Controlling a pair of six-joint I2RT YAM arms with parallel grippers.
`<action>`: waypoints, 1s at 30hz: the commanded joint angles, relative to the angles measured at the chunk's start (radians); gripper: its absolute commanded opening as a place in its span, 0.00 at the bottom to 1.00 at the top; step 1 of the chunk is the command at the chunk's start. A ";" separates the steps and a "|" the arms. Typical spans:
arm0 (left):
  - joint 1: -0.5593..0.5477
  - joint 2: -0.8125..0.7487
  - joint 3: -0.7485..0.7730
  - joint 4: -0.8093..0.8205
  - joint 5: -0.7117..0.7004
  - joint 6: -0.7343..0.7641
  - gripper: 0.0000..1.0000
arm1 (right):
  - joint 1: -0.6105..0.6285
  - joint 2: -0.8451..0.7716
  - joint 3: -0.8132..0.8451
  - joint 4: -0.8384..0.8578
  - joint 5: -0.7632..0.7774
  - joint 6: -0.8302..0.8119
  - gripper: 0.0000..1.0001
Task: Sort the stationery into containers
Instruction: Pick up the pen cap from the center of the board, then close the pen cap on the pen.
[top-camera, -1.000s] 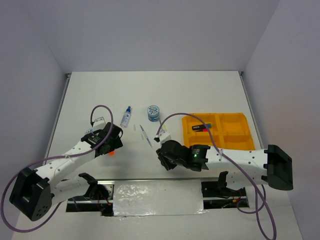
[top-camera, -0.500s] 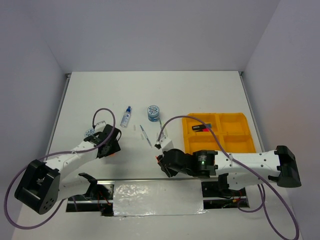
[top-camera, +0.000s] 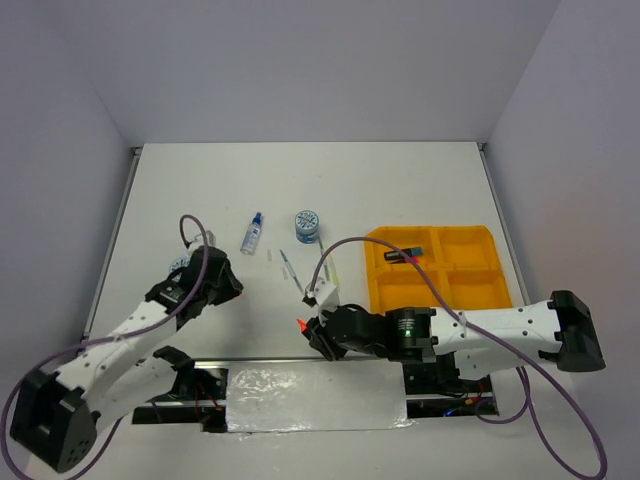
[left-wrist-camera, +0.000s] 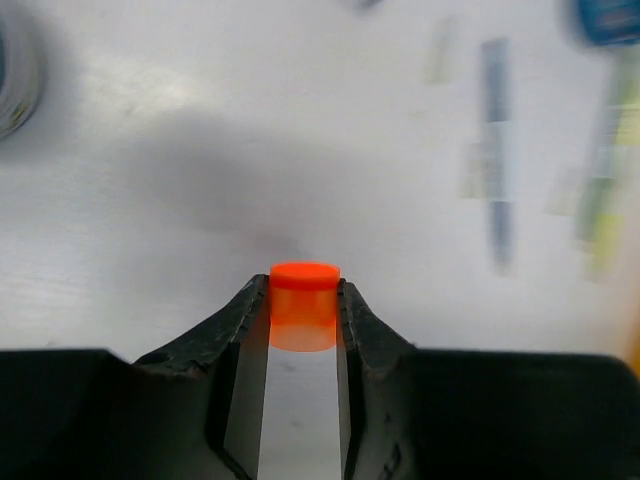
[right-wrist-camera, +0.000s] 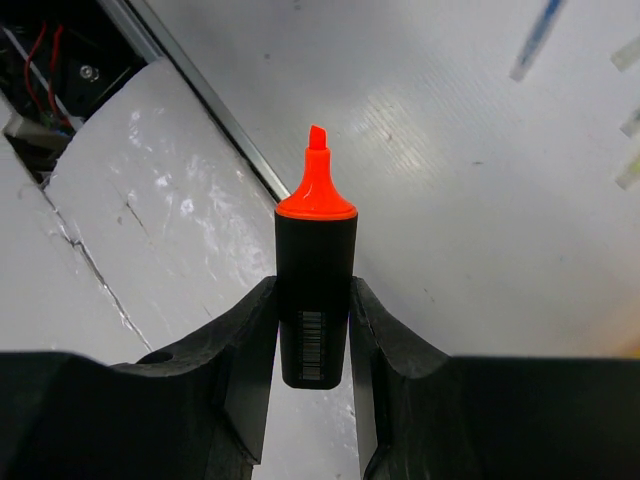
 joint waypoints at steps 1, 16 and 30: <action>-0.016 -0.172 0.110 0.089 0.119 0.045 0.05 | 0.003 -0.048 -0.057 0.253 -0.045 -0.057 0.00; -0.034 -0.470 -0.041 1.328 0.781 -0.260 0.16 | -0.018 -0.176 -0.215 1.218 -0.330 -0.047 0.00; -0.049 -0.462 -0.019 1.540 0.878 -0.338 0.23 | -0.072 -0.057 -0.049 1.274 -0.482 -0.064 0.00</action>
